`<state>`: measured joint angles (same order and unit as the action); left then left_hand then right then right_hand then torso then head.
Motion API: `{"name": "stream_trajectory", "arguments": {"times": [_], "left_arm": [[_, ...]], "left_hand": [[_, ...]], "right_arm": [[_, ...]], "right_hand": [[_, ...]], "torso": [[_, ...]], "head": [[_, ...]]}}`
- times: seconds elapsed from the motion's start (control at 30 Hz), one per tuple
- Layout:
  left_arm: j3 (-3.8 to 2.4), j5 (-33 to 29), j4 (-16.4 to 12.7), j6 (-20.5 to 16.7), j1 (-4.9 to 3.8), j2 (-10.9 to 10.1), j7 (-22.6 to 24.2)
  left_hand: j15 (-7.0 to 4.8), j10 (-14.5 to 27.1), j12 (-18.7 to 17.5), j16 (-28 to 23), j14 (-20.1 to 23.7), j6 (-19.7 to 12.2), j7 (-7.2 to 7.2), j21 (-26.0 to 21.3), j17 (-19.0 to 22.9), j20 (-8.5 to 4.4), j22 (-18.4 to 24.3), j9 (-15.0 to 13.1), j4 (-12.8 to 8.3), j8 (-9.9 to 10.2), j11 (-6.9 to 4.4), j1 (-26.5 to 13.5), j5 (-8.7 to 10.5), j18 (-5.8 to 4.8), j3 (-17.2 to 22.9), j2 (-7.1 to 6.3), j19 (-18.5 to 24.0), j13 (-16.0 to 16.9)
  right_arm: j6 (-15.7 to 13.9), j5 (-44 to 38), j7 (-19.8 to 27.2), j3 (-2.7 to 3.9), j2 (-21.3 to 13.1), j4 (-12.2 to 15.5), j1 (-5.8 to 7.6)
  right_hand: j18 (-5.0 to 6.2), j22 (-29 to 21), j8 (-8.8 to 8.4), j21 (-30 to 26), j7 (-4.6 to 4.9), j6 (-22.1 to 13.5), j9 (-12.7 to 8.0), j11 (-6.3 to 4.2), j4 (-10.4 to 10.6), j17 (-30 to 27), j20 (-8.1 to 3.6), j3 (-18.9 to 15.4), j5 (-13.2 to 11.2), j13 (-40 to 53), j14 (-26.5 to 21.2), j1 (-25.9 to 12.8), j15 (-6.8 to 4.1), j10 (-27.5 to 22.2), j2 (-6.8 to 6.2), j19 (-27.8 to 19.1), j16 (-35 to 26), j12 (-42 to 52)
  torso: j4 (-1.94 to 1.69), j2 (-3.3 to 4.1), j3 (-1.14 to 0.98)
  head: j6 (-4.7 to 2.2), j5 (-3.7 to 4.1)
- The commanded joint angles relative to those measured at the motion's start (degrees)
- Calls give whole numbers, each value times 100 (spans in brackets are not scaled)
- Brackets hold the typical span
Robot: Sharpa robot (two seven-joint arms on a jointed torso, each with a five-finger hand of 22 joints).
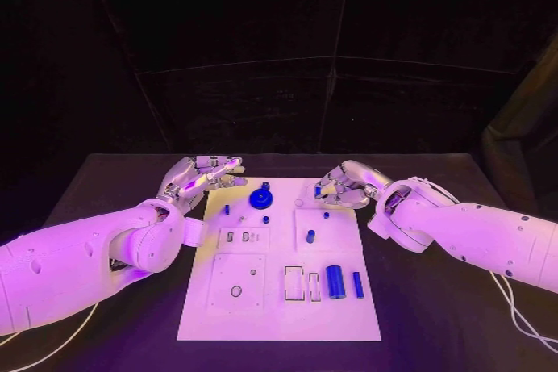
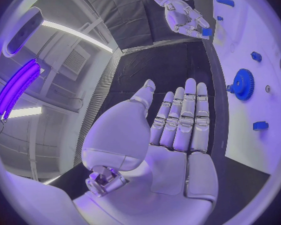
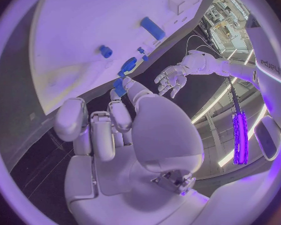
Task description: Assemble the parts on the task board
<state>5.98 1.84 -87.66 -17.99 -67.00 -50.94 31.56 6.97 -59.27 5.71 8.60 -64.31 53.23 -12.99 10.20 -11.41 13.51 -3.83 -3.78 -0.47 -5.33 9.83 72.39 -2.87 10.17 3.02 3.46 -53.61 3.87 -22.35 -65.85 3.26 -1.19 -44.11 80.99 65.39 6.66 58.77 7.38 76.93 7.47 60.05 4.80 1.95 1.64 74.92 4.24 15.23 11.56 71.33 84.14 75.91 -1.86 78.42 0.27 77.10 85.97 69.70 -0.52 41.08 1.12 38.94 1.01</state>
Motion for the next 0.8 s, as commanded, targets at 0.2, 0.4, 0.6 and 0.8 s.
{"name": "stream_trajectory", "arguments": {"times": [0.2,0.4,0.6,0.8], "left_arm": [[-7,-380,-24,53,-46,-34,-9],[-7,-471,-14,45,-84,-37,-10],[-7,-490,-6,39,-111,-28,-9],[-7,-496,0,41,-122,-23,-17]], "left_hand": [[34,8,-25,-30,8,-17,-35,-22,-10,36,8,6,-45,23,30,8,5,40,5,69,-4,-5],[33,3,-25,-36,7,-13,-31,-27,-12,37,8,5,-53,23,28,15,5,41,9,75,-5,-4],[33,3,-25,-36,7,-13,-31,-27,-12,37,8,5,-53,23,28,15,5,41,9,75,-5,-4],[32,-4,-25,-41,4,-7,-28,-32,-15,37,7,3,-62,23,25,23,5,42,13,82,-7,-2]], "right_arm": [[-28,-1054,-784,6,563,221,35],[194,-1630,-954,5,1036,201,37],[413,-1905,-1084,-1,1387,58,27],[657,-2083,-1175,-13,1619,-48,-23]], "right_hand": [[-94,1,33,24,-85,119,14,-25,-46,776,-46,91,89,-3,426,-43,-54,23,5,6,1,3],[-94,-1,34,23,-85,124,15,-25,-49,767,-47,93,94,-12,424,-49,-54,16,-3,5,-5,-8],[-94,-2,36,23,-85,129,17,-25,-50,762,-48,96,98,-19,423,-60,-55,10,-8,5,-8,-18],[-94,-4,19,21,-77,113,12,-20,-45,757,-50,99,94,-78,422,-109,-54,-32,-36,5,-12,-90]], "torso": [[-66,-31,57],[-69,-27,68],[-75,-26,64],[-62,-23,54]], "head": [[81,-195],[124,-300],[158,-355],[183,-389]]}}
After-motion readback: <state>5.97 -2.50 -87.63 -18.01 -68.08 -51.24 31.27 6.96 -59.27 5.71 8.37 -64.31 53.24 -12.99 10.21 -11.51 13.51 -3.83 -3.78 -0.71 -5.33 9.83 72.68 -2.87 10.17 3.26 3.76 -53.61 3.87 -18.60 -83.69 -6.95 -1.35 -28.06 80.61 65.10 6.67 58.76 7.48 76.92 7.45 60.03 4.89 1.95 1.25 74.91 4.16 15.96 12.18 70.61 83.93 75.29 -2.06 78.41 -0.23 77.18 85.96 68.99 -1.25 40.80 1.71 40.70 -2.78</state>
